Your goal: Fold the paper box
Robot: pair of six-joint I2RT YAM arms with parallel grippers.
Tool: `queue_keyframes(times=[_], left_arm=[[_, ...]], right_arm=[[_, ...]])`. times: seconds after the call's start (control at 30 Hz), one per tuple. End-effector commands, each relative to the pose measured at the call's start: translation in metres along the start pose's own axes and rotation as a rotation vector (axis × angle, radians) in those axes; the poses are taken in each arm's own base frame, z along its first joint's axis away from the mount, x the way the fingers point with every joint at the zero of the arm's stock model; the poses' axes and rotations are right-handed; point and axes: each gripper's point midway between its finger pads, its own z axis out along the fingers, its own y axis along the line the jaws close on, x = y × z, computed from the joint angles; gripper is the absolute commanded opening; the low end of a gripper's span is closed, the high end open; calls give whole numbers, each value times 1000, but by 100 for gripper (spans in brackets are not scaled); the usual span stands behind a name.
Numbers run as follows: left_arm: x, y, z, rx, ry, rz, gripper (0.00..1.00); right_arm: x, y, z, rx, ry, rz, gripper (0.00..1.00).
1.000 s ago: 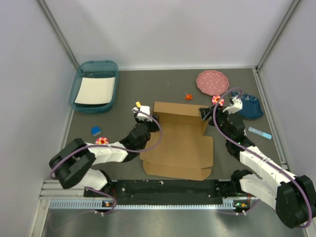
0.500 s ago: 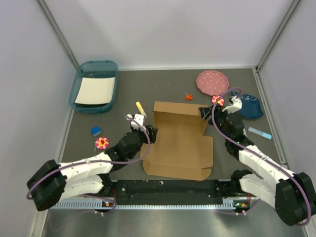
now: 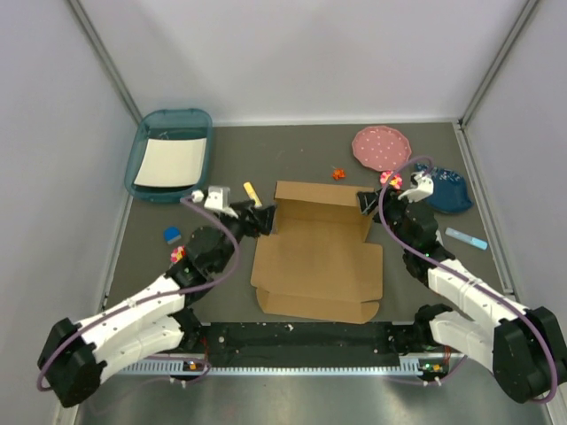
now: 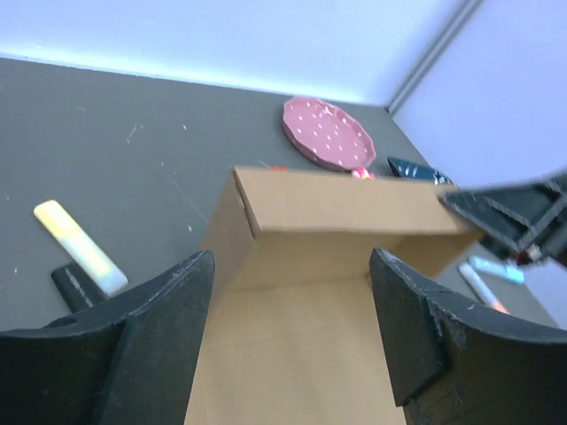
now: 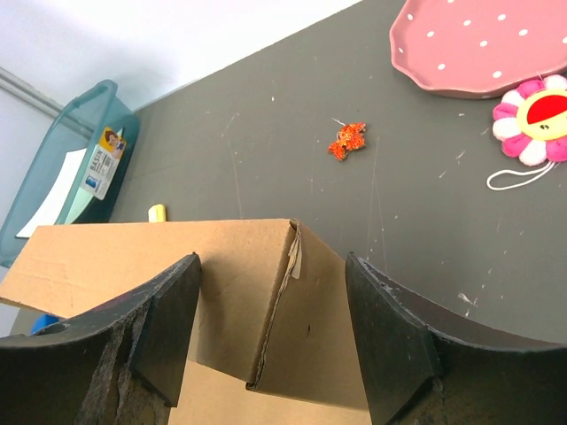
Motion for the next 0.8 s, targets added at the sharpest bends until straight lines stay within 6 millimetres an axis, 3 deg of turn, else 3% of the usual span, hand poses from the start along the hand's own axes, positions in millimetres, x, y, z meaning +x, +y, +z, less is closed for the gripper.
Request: queue_keyframes(times=[0.0,0.2,0.23,0.27,0.37,0.77], left_arm=[[-27,-4,38,89,8,-173,76],[-24,-16,71,263,91,-265,76],[-11,-13,78,270,132,-260,75],[-15,-23,80,325,143,-252,73],[-10,-21,85,348,142,-277,72],[35,15,93,227,248,-258,59]], right_arm=[[36,-38,-8,123,124,-79,65],[37,-38,-11,115,130,-86,65],[37,-38,-11,115,130,-86,65],[38,-39,-11,117,133,-87,64],[38,-37,-11,112,134,-89,65],[47,-43,-11,125,154,-88,64]])
